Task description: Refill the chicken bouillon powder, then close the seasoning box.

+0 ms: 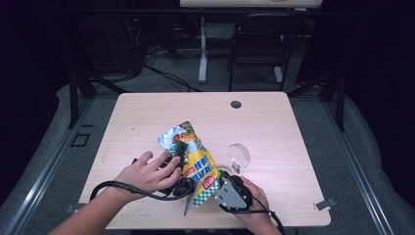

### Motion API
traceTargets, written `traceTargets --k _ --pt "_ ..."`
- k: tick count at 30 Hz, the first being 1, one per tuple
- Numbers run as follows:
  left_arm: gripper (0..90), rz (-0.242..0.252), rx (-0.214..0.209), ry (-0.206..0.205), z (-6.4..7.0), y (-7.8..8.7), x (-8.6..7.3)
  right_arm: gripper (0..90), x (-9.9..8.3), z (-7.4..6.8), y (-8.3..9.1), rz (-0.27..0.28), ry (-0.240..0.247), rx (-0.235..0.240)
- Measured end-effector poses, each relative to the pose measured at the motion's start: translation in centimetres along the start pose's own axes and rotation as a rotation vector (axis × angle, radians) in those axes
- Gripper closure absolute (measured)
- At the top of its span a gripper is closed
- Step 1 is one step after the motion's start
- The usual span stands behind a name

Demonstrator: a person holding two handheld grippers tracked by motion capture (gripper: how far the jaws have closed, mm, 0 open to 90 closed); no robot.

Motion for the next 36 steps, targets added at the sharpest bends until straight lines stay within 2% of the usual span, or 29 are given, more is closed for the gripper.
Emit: traceTargets --k 15,28,29,34,36 --pt "74.2 0.000 0.007 -0.003 -0.04 0.14 0.04 74.3 0.03 0.08 0.02 0.007 0.003 -0.006" --pt "75.0 -0.002 0.011 -0.018 -0.23 0.21 0.07 74.3 0.10 0.12 0.07 0.011 0.003 -0.012" --pt "75.0 -0.009 0.010 -0.028 -0.28 0.24 0.07 74.3 0.10 0.13 0.06 0.012 0.004 -0.012" --pt "75.4 -0.001 0.013 -0.016 -0.22 0.23 0.09 74.3 0.10 0.13 0.05 0.014 0.003 -0.014" --pt "75.4 -0.002 0.009 -0.024 -0.30 0.22 0.10 74.3 0.11 0.13 0.03 0.015 0.003 -0.014"
Point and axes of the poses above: each handheld gripper's, and its own axes: y roughly backward along the jaws, x roughly out of its top, z roughly to its right, the point moved 1 cm from there along -y, roughly forward along the jaws, and after that the axes turned 8 degrees about x, right-handed, at the moved point
